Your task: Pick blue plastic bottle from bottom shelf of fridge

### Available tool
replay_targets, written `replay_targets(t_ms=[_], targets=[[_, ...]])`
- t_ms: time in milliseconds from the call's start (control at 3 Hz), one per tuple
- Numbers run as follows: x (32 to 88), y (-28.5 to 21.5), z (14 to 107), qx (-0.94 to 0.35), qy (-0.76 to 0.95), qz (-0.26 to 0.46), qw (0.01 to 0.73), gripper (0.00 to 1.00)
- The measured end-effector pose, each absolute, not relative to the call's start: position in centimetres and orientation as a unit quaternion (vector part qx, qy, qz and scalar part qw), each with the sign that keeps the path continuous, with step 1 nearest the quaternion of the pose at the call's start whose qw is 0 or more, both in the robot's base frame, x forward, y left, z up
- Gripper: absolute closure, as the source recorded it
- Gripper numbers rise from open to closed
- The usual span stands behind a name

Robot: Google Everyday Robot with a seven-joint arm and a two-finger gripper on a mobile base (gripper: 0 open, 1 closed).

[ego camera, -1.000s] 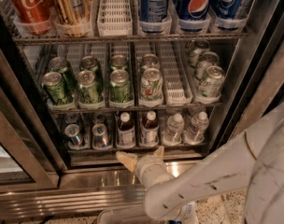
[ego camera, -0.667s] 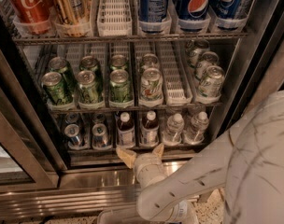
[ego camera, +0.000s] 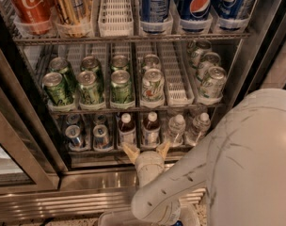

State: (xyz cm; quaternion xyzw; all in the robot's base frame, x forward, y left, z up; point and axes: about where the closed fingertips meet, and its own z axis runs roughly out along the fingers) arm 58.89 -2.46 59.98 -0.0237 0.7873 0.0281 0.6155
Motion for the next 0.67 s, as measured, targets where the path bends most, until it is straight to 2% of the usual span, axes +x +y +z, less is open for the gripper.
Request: replay_targets(t_ms=[333, 667], targets=[[58.93, -3.91, 59.73, -0.018, 0.785, -0.002, 0.619, 0.0], [59.09, -4.36, 59.72, -0.019, 0.782, -0.018, 0.623, 0.19]])
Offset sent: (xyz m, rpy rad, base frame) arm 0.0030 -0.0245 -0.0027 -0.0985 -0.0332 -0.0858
